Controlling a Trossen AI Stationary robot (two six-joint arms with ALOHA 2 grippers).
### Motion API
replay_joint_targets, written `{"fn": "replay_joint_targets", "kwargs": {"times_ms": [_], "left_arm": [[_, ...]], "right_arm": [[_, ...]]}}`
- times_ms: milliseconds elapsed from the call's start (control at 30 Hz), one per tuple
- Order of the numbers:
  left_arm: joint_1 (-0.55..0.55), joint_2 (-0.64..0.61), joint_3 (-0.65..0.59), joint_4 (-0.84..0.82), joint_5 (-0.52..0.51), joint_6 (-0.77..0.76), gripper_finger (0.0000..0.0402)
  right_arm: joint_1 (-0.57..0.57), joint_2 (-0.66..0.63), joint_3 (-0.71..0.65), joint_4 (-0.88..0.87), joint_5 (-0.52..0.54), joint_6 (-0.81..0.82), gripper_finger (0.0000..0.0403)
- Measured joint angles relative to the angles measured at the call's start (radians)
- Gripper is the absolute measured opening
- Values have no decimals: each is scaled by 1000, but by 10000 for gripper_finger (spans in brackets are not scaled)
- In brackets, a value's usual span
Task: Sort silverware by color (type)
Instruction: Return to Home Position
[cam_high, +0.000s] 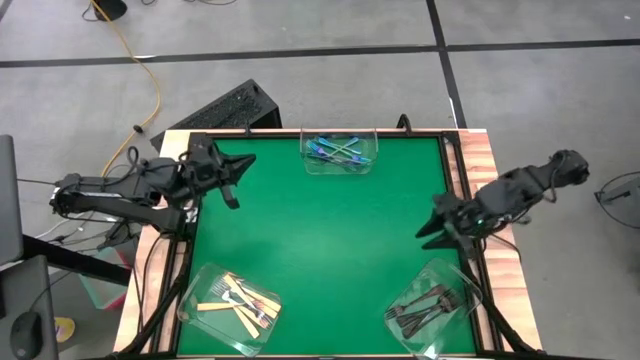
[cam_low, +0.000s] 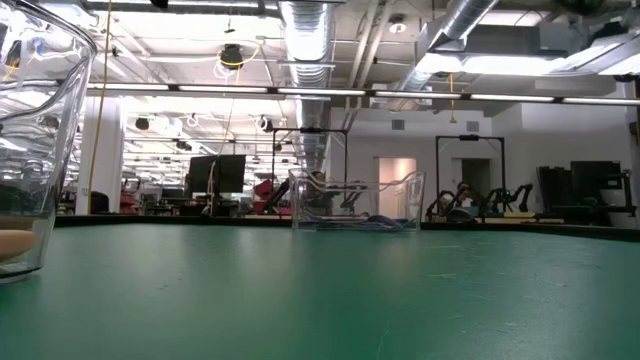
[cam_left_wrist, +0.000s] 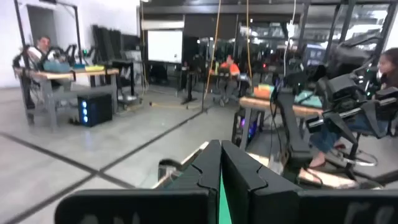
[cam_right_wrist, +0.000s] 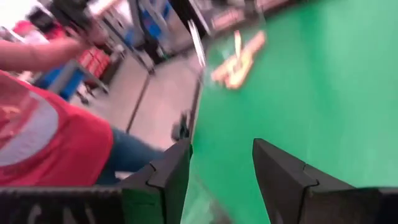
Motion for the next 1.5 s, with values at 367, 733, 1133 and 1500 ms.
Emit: {"fn": "replay_joint_targets", "kwargs": {"times_ms": [367, 733, 1133, 1500], "left_arm": [[0, -74, 1, -96, 10, -144, 0], [0, -335, -30, -253, 125, -181, 0], [-34, -466, -438, 105, 207, -282, 0], [-174, -484, -629, 228, -42, -294, 0]], "right_arm": [[-59, -238, 0, 28, 116, -161, 191], [-66, -572, -48, 61, 303, -312, 192], [-91, -655, -385, 280, 394, -295, 192], [-91, -656, -722, 780, 173, -341, 192]]}}
